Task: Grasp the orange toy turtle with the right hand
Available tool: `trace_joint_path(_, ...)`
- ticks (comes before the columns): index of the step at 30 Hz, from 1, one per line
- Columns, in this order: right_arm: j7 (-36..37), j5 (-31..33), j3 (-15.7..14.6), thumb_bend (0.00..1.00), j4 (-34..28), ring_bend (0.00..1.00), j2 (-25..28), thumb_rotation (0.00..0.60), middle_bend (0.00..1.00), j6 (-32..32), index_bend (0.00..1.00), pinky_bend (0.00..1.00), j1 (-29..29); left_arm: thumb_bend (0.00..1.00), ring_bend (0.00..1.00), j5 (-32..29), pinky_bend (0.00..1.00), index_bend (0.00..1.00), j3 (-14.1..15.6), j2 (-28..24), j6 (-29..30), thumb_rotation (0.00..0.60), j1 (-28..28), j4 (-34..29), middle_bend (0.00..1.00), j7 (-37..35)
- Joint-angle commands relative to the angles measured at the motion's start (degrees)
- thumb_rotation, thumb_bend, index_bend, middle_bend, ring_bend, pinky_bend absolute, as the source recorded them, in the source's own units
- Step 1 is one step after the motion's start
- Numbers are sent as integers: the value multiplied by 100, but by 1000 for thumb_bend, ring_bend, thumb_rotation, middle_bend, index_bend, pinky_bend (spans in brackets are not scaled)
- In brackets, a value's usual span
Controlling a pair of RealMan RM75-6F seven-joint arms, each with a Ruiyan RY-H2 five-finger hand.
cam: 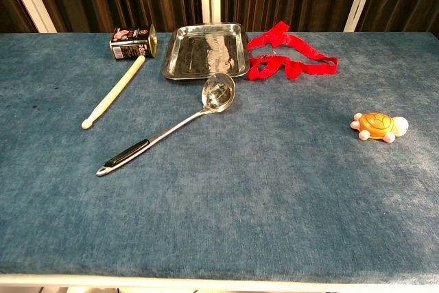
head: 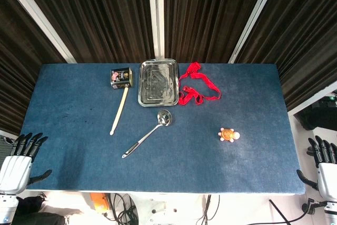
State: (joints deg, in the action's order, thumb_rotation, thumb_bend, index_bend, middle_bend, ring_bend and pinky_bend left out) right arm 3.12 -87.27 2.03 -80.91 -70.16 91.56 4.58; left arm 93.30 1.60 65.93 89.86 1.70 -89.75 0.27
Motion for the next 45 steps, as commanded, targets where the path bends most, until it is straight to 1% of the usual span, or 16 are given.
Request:
trace_joint_path(1,2,2,-1,122,5,0,1,600,0,-2,0,0,1,82,0,-1,17,133,2,3,-3,600,-1,-3,87,5)
trace_joint_path(10,-39,-50,-20,122,-15,0,20,600,0,-114,0,0,-77,82,0,-5,17,133,3,-5,29,600,-26,-23,87,35)
trace_joint_path(14,-212,-220,-46,122,-148,0,54,600,14,-224,0,0,-222,82,0,-3,17,134,-16,-28,34,600,-14,-54,87,59)
trace_joint_path(16,-283,-414,-72,122,-319,0,103,600,33,-286,0,0,-346,82,0,-11,17,133,-18,-39,20,600,-9,-65,87,62)
trace_joint_path(18,-524,-603,-56,124,-480,0,146,600,50,-369,0,0,-510,82,0,-11,17,134,-18,-46,4,600,-1,-84,88,63)
trace_joint_path(20,-932,-689,2,137,-660,0,170,600,64,-563,0,0,-709,82,0,6,17,133,-20,-43,13,600,3,-97,87,59)
trace_joint_path(22,-1283,-671,65,191,-831,0,182,600,76,-817,0,0,-897,82,0,14,17,133,-23,-39,15,600,7,-99,87,59)
trace_joint_path(24,-1646,-601,158,236,-991,0,162,600,83,-1134,0,0,-1127,82,0,10,17,134,-29,-39,0,600,19,-99,87,69)
trace_joint_path(29,-2274,-123,379,262,-1114,0,-76,600,90,-1926,0,0,-1619,82,0,7,17,134,-43,-64,7,600,25,-123,87,80)
trace_joint_path(31,-2516,147,456,266,-1092,0,-256,600,90,-2248,0,0,-1811,82,0,-25,17,134,-39,-63,5,600,10,-107,87,56)
trace_joint_path(35,-2857,593,559,273,-960,0,-673,600,105,-2687,0,0,-2121,82,0,-93,17,134,-25,-43,-25,600,-15,-42,87,-15)
trace_joint_path(41,-3225,1032,633,288,-723,0,-1098,600,154,-2916,2,0,-2385,82,0,-135,17,137,-40,-48,-26,600,-23,42,88,-114)
trace_joint_path(45,-3294,1137,633,310,-591,0,-1267,600,192,-2931,57,0,-2491,82,0,-156,17,139,-42,-39,-56,600,-15,93,87,-172)
